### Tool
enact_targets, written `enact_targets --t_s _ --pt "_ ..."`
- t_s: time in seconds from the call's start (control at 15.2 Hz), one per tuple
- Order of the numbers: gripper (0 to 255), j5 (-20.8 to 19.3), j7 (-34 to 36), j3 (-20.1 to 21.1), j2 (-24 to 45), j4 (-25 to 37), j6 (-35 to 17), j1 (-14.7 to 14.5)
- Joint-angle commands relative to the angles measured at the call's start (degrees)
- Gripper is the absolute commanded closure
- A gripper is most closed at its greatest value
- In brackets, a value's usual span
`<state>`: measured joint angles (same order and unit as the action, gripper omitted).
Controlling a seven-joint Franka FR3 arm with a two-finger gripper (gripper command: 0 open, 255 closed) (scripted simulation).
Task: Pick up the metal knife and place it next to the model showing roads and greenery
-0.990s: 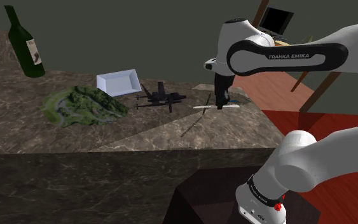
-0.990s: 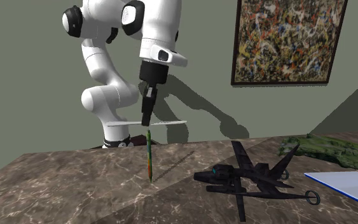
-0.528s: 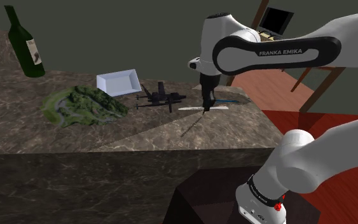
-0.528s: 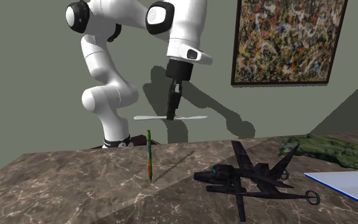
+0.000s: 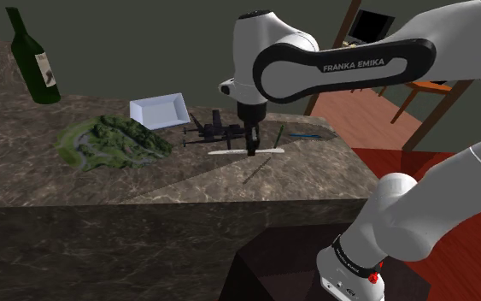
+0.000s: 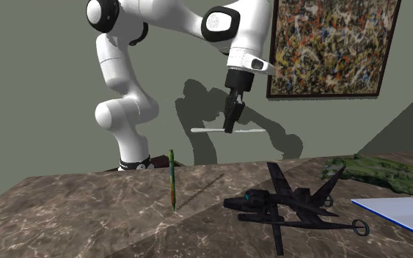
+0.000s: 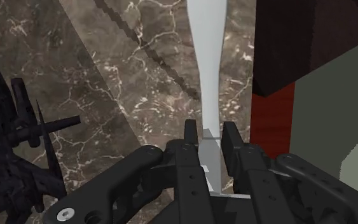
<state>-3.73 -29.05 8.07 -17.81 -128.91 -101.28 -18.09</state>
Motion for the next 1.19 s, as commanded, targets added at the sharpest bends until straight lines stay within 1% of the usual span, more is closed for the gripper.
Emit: enact_targets --t_s 0.0,0.46,0.53,1.12 --pt "255 0.5 2.4 1.6 3.0 3.0 0.1 -0.9" --pt "255 0.5 10.9 6.6 14.5 15.4 2.0 -4.0" --pt "255 0.4 11.4 6.8 15.2 16.2 2.1 -4.2" --pt "255 -0.1 12.1 6.9 16.9 11.1 -4.6 -4.2"
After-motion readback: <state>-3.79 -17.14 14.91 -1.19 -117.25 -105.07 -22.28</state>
